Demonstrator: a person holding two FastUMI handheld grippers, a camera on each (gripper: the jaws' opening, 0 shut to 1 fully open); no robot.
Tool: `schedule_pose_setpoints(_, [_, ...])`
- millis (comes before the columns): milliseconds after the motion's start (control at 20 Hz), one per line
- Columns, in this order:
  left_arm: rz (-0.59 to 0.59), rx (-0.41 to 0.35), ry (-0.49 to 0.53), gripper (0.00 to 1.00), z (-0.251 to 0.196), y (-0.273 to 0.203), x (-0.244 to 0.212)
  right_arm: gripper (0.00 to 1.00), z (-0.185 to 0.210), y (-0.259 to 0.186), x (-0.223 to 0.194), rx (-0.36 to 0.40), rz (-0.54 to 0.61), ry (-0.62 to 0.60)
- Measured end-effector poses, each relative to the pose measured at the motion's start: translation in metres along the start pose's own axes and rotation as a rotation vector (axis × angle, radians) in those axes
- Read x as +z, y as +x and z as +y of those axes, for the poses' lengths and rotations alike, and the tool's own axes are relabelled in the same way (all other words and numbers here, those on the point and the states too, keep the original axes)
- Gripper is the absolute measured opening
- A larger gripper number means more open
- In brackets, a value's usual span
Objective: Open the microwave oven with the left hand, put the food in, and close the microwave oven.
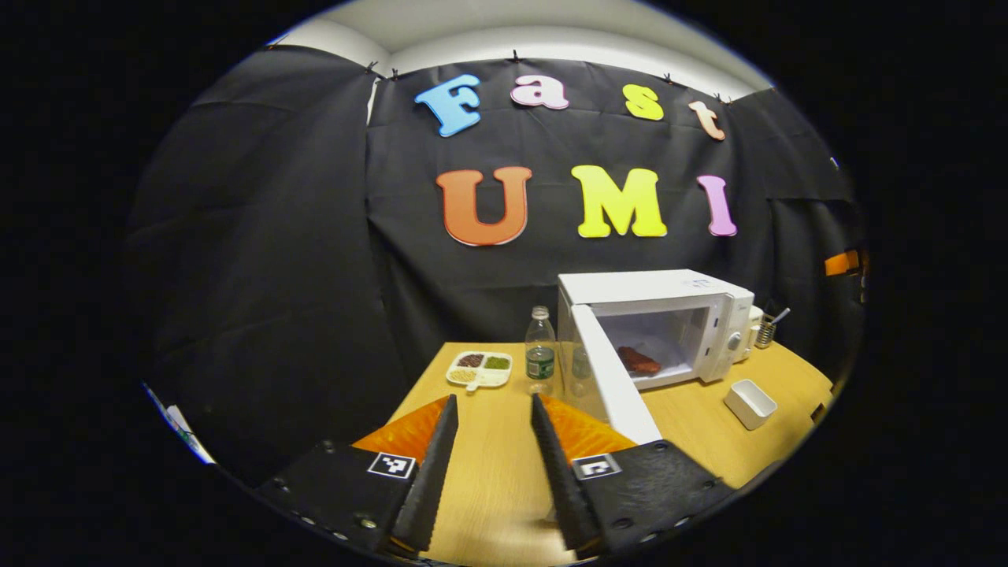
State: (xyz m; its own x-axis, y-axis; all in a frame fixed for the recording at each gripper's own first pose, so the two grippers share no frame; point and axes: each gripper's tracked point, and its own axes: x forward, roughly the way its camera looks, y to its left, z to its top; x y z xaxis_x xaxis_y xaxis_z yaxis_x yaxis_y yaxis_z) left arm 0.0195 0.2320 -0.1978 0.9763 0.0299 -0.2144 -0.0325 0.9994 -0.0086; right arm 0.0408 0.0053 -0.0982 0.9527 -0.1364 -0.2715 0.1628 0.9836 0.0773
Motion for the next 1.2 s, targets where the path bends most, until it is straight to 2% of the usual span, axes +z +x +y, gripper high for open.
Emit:
schedule_pose_setpoints(50, [0.006, 0.019, -0.007, 0.17, 0.007, 0.004, -0.011, 0.9, -0.001, -0.003, 0.0, 0.001, 0.004, 0.006])
schedule_pose_setpoints(100, [0.02, 0.034, -0.015, 0.09, 0.012, 0.006, -0.021, 1.0, -0.002, -0.006, 0.001, 0.0, 0.008, 0.011])
schedule_pose_setpoints(150, [0.032, 0.014, -0.025, 0.01, 0.007, 0.009, -0.03, 1.0, -0.002, -0.009, -0.001, 0.0, 0.013, 0.016])
schedule_pose_setpoints(250, [0.038, -0.027, -0.021, 0.0, 0.0, 0.014, -0.042, 1.0, -0.003, -0.013, -0.003, 0.002, 0.02, 0.01])
schedule_pose_setpoints(350, [0.071, 0.002, -0.004, 0.0, 0.007, 0.025, -0.059, 1.0, -0.005, -0.015, -0.007, 0.003, 0.029, 0.011])
schedule_pose_setpoints(400, [0.095, -0.021, -0.018, 0.0, 0.001, 0.028, -0.069, 0.9, -0.005, -0.015, -0.009, 0.004, 0.034, 0.016])
schedule_pose_setpoints(450, [0.101, -0.027, -0.023, 0.0, -0.004, 0.028, -0.073, 1.0, -0.007, -0.016, -0.012, -0.005, 0.043, 0.018])
schedule_pose_setpoints(500, [0.106, -0.047, -0.032, 0.0, -0.011, 0.028, -0.076, 1.0, -0.009, -0.016, -0.015, -0.004, 0.053, 0.023])
schedule_pose_setpoints(550, [0.111, -0.055, -0.03, 0.0, -0.017, 0.027, -0.078, 0.9, -0.009, -0.017, -0.017, -0.004, 0.058, 0.032])
schedule_pose_setpoints(600, [0.109, -0.051, -0.019, 0.0, -0.019, 0.026, -0.079, 0.91, -0.01, -0.017, -0.018, -0.006, 0.062, 0.034])
schedule_pose_setpoints(650, [0.112, -0.064, -0.021, 0.0, -0.024, 0.027, -0.08, 1.0, -0.013, -0.019, -0.019, -0.009, 0.062, 0.033])
schedule_pose_setpoints(950, [0.125, -0.143, -0.018, 0.0, -0.076, 0.023, -0.081, 1.0, -0.033, -0.022, -0.015, -0.033, 0.053, 0.028])
schedule_pose_setpoints(1200, [0.114, -0.243, -0.004, 0.0, -0.14, 0.019, -0.072, 1.0, -0.048, -0.026, -0.021, -0.032, 0.075, 0.05])
